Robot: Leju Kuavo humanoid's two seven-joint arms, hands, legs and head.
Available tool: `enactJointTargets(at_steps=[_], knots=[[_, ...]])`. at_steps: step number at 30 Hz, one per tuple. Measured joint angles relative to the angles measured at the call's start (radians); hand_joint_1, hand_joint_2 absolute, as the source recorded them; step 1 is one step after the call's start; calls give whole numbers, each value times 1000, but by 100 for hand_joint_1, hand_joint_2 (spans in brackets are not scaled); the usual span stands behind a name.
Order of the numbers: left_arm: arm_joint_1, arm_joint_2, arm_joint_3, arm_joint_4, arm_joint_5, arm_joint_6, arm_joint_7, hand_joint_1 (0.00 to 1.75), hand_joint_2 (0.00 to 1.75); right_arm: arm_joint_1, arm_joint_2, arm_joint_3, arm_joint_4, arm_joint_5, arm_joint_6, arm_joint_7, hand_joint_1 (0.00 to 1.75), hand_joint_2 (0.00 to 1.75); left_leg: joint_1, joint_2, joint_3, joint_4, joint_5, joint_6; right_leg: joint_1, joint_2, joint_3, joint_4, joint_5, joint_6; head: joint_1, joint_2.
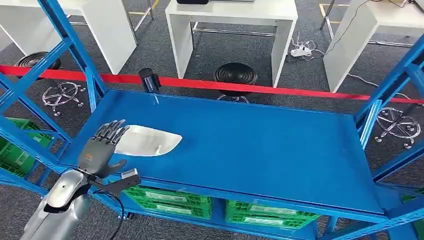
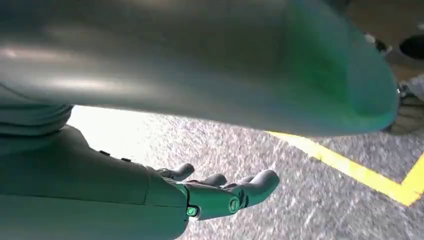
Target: Take the parts from the cabinet and place them on the table.
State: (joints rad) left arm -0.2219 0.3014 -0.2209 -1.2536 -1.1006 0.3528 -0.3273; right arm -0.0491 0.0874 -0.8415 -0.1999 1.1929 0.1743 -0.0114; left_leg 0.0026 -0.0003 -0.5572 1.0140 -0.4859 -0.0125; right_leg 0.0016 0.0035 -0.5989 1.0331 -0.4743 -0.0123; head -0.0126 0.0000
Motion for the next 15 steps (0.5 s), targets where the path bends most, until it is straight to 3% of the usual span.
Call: enactJointTargets(at_steps=[1, 15], knots=[[-9, 0, -7, 15, 4, 5, -3, 0, 175, 0, 0, -2, 0, -4, -1, -3, 0, 175, 0, 0, 0, 0, 0, 0, 0, 0, 0, 0, 0, 0, 0, 0], [-72, 1, -83, 127, 75, 28, -20, 0, 175, 3, 0, -24, 0, -10, -31, -16, 0, 175, 0, 0, 1, -1, 0, -2, 0, 0, 3, -2, -1, -1, 0, 0]])
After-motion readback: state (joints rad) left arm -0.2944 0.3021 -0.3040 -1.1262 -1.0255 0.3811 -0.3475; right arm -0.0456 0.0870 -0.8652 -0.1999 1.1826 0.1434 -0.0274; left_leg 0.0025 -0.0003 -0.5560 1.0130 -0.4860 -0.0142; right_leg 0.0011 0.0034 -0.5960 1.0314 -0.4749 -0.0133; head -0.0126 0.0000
